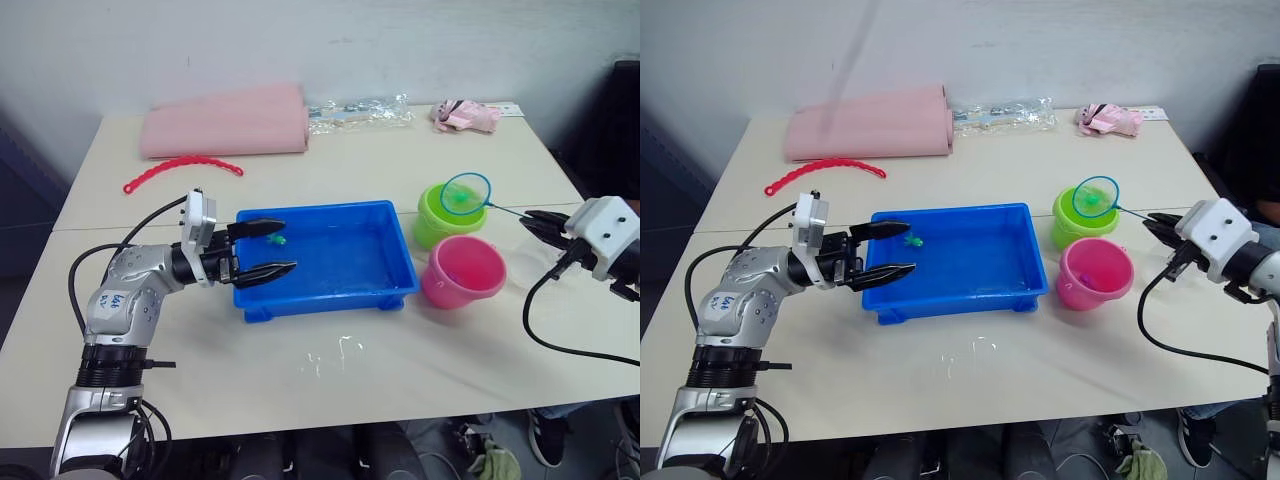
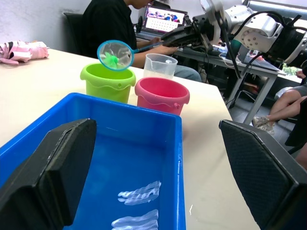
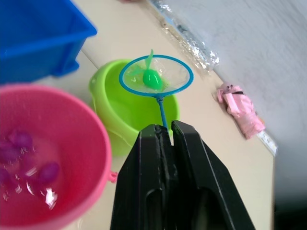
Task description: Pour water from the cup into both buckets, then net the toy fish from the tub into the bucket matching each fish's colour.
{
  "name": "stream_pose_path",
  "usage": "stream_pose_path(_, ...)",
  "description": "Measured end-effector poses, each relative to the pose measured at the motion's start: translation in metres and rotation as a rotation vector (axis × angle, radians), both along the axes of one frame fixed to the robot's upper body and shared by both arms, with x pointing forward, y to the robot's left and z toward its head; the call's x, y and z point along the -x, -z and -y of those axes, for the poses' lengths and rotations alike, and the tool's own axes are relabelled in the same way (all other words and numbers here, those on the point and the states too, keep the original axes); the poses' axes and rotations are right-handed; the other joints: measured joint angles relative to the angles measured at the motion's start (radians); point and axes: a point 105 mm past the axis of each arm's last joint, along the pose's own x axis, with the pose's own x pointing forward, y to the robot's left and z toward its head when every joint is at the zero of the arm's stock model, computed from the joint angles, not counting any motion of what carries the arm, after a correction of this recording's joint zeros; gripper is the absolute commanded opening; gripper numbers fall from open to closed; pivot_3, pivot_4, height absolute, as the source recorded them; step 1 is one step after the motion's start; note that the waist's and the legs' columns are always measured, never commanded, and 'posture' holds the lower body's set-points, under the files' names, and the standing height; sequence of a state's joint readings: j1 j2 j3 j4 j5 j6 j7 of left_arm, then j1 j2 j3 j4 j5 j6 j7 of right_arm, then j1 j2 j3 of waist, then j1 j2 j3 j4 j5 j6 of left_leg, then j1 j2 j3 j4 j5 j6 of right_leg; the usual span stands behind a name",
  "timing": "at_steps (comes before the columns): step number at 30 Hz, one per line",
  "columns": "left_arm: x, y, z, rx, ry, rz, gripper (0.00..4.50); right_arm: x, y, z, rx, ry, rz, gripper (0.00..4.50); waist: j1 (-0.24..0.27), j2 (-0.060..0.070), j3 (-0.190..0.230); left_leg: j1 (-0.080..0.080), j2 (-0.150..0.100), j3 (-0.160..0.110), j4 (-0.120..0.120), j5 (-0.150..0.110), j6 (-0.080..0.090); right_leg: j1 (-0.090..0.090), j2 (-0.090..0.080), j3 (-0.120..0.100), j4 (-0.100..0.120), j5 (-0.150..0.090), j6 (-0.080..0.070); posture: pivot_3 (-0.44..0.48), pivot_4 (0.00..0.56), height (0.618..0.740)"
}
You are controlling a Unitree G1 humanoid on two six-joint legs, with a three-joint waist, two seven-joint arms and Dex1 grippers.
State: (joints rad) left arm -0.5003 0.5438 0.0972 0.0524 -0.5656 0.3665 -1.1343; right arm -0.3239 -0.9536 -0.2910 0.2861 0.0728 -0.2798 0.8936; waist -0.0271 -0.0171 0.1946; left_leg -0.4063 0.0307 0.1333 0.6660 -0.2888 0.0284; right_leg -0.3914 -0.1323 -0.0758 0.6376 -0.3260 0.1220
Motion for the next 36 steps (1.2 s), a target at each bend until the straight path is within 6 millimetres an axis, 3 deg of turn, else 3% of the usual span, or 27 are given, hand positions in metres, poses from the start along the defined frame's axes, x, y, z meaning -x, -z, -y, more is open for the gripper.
stream_pose_path(6,-0.002,-0.004,0.003,0.018,-0.010,0.026,4.46,-0.005,-0.004,0.010,0.394,-0.016,0.114,0.00,0.000,0.000,0.000,0.000,0.000,0.000,0.001,0.000,0.000,0.000,0.000,0.001,0.000,0.000,0.000,0.000,0.150,0.740)
stream_pose_path(10,-0.003,-0.005,0.004,0.019,-0.014,0.035,4.46,-0.007,-0.001,0.010,0.534,-0.045,0.146,0.00,-0.001,0.000,0.000,0.001,0.000,0.000,0.001,0.000,0.000,0.000,0.000,0.001,-0.001,0.000,0.000,0.000,0.150,0.740)
stream_pose_path(16,-0.007,0.001,0.005,0.009,-0.011,0.025,4.46,-0.014,0.006,0.003,0.672,-0.075,0.183,0.00,-0.001,0.000,0.000,0.001,0.000,0.001,0.001,0.001,-0.001,0.000,0.000,0.001,0.000,0.000,0.000,0.000,0.150,0.740)
stream_pose_path(23,-0.013,0.008,0.007,0.007,-0.013,0.022,4.46,-0.021,-0.011,-0.002,0.734,-0.059,0.247,0.00,-0.001,0.000,0.000,0.001,0.000,0.001,0.001,0.001,-0.001,0.000,0.000,0.002,0.000,0.000,0.000,0.000,0.150,0.740)
stream_pose_path(32,-0.015,0.008,0.009,0.015,-0.015,0.043,4.46,-0.014,-0.010,-0.014,0.886,-0.200,0.233,0.00,-0.002,0.001,0.000,0.001,0.000,0.001,0.001,0.001,-0.001,0.000,0.000,0.002,0.000,0.000,0.000,0.000,0.150,0.740)
stream_pose_path(36,-0.018,0.009,0.007,0.016,-0.014,0.045,4.46,-0.018,-0.027,-0.019,0.894,-0.193,0.288,0.00,-0.002,0.001,0.000,0.001,0.001,0.001,0.002,0.001,0.000,-0.001,0.000,0.002,0.000,0.000,0.000,0.000,0.150,0.740)
